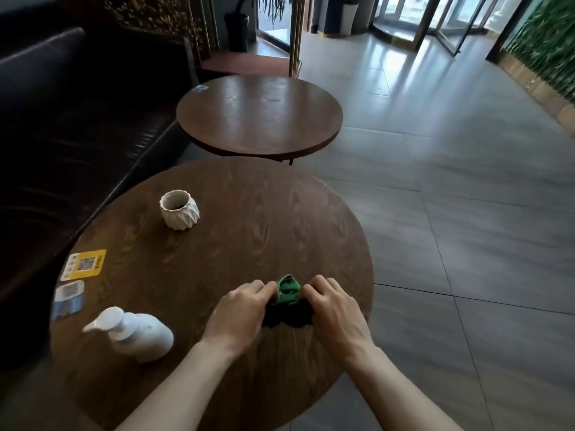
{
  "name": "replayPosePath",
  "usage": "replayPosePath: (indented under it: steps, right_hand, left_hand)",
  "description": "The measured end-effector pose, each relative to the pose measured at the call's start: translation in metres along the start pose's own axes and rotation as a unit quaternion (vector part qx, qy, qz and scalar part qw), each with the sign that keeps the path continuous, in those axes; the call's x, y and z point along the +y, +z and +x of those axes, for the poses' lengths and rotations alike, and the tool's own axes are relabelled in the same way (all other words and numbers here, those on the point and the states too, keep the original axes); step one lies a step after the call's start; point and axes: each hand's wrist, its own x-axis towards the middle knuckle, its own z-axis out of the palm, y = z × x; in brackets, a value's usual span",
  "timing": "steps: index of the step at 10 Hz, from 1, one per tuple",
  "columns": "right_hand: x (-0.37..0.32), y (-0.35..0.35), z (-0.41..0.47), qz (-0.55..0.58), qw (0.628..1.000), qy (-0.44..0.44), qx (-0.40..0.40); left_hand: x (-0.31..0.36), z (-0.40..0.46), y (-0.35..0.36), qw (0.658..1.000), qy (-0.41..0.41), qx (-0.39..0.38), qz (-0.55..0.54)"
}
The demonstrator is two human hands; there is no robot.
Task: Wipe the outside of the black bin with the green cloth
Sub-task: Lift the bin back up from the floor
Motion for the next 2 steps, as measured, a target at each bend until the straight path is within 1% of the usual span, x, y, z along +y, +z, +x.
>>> replayPosePath:
  steps: [1, 2]
  right_hand:
    - [0.011, 0.018, 0.010, 0.001, 1.000, 0.006, -0.021]
    - [0.018, 0.033, 0.005, -0.010, 0.995, 0.046, -0.089]
  left_hand:
    - [-0.008, 0.011, 0.016, 0.999, -0.003, -0.031, 0.016]
    - [-0.018, 0.009, 0.026, 0.996, -0.031, -0.067, 0.055]
